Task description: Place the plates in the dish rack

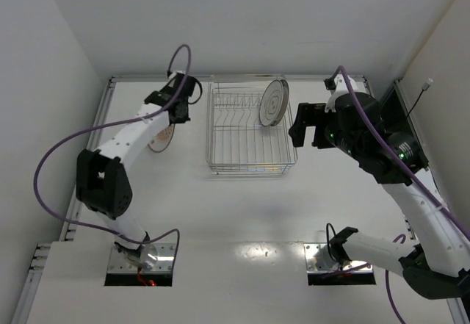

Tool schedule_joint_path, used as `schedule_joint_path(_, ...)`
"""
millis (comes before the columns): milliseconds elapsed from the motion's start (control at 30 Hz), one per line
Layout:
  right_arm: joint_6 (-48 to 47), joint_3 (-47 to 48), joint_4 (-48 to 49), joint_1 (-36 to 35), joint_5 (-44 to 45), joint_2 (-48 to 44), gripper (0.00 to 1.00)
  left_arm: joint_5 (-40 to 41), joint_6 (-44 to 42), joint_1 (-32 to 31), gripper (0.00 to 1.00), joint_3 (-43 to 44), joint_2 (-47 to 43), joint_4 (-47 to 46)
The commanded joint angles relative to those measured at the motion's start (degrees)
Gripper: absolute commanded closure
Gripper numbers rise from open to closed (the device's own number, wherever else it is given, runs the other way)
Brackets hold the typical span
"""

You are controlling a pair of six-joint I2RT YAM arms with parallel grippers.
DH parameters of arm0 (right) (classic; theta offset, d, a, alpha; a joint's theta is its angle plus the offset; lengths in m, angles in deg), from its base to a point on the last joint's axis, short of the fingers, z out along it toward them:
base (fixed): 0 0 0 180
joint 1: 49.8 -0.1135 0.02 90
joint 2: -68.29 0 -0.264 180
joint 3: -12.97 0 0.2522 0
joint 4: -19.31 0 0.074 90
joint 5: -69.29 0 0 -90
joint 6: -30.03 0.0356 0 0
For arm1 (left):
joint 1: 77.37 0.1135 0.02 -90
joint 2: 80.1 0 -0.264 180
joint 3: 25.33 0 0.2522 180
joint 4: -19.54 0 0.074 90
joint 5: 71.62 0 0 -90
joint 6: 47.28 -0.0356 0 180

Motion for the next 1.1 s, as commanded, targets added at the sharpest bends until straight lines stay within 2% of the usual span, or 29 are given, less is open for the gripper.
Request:
schedule_joint_path(0,0.36,0.15,1.72,0.1,-0.33,0.8,0.0,-7.13,0.82,-0.58,1.0,8.13,-7.48,-3.59)
schedule_joint_path(67,0.36,0.68,1.72,0.1,-0.33,1.32,0.0,-7.15,0.82,-2.6,1.0,15.33,-7.49,-3.59)
schedule_joint_path(133,0.36,1.21,1.72,0.1,0.2,1.32,0.0,-11.44,0.82,-3.66,1.0,23.48,-6.62,-2.8)
schedule_joint_path(233,-0.17,0.69,1.19,0.1,1.43,0.19,0.0,-21.62,1.42,-4.71,1.0,29.14,-4.86,-6.56)
schedule_joint_path(300,-0.17,0.68,1.19,0.1,1.43,0.18,0.0,-28.29,3.96,-4.72,1.0,28.63,-4.85,-14.0)
schedule_joint_path(333,-0.17,0.16,0.58,0.1,2.04,-0.51,0.0,-34.86,5.11,-4.72,1.0,27.93,-4.85,-16.66)
schedule_joint_path(400,-0.17,0.16,-0.04,0.1,2.66,-1.13,0.0,-39.99,9.24,-4.72,1.0,25.47,-4.85,-22.11)
schedule_joint_path(433,-0.17,0.16,-0.04,0.1,2.66,-1.14,0.0,-44.37,10.73,-4.72,1.0,24.07,-4.85,-28.58)
schedule_joint_path(500,-0.17,0.16,-0.66,0.1,3.19,-1.66,0.0,-47.65,14.94,-4.72,1.0,20.29,-4.24,-34.41)
schedule_joint_path(633,-0.17,0.77,-1.79,0.1,3.72,-2.19,0.0,-54.32,22.33,-4.72,1.0,18.18,1.73,-46.53)
schedule_joint_path(667,-0.69,0.77,-1.8,0.1,3.72,-2.19,0.0,-55.39,25.83,-4.72,1.0,16.95,4.18,-51.36)
schedule_joint_path(767,-0.7,0.77,-2.5,0.63,4.24,-2.19,0.0,-56.02,28.93,-4.72,1.0,15.8,7.09,-55.44)
schedule_joint_path(1067,-1.22,0.25,-4.17,0.63,5.83,-4.38,0.0,-51.36,28.33,-5.77,1.0,15.63,11.85,-53.69)
